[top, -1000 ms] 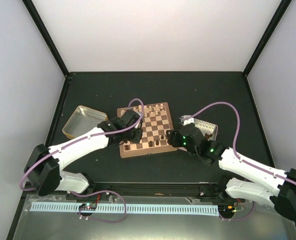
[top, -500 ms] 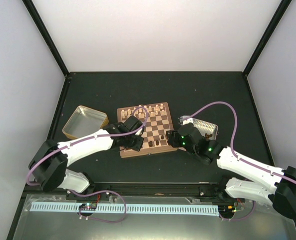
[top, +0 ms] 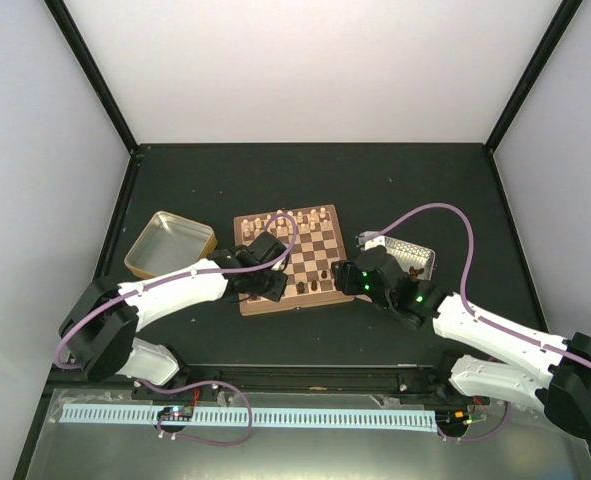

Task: Set up the chess pieces on the board
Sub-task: Place the chess piece on the chessboard, then pick up the chess piece from the storage box.

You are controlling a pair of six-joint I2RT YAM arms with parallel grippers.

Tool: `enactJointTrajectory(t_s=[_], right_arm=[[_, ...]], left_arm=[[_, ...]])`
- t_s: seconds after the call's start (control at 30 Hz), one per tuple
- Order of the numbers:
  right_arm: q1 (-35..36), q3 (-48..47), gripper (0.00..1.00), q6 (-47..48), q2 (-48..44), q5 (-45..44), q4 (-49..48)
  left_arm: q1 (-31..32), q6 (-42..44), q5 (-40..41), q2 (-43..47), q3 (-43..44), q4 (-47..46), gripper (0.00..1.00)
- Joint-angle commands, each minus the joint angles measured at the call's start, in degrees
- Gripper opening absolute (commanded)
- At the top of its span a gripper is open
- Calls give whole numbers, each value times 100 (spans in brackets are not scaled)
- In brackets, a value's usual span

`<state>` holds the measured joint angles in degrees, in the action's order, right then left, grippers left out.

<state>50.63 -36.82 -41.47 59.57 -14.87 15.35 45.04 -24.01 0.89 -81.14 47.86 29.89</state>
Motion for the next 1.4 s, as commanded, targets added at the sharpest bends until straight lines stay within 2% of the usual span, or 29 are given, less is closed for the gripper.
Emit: enactJointTrajectory(t_s=[0.0,0.13,0.27,0.43,0.67,0.8,0.9,1.1,1.2,1.37], right_arm=[[-31,52,66,-58,-49,-42,-163],[-27,69,66,-68,-91,-25,-156],[-27,56,66,-93,-206,-6,-126],[-60,-27,66,-124,-397,-189,109],[-597,-106,66,-187,-493,-517,933],[-1165,-10,66,-191,-467,-399,1309],[-1691,142,66,-83,-294,-80,1233],[-2367,85,59,135,534,219,841],[-2614,-41,52,20,1104,372,681],[-2681,-293,46,-659,1993,442,467]], left_arm=[[23,28,121,-90,-24,-147,9],[25,44,118,-65,8,-136,19],[27,53,135,41,143,-45,35],[10,17,182,366,410,41,47],[-146,-120,967,1186,576,67,52],[-225,-110,1213,1984,283,-298,55],[-227,-40,1281,2627,-139,-811,58],[-237,16,1208,3514,-652,-1301,64],[-241,18,1161,3579,-673,-1298,65],[-248,17,1090,3493,-652,-1293,65]])
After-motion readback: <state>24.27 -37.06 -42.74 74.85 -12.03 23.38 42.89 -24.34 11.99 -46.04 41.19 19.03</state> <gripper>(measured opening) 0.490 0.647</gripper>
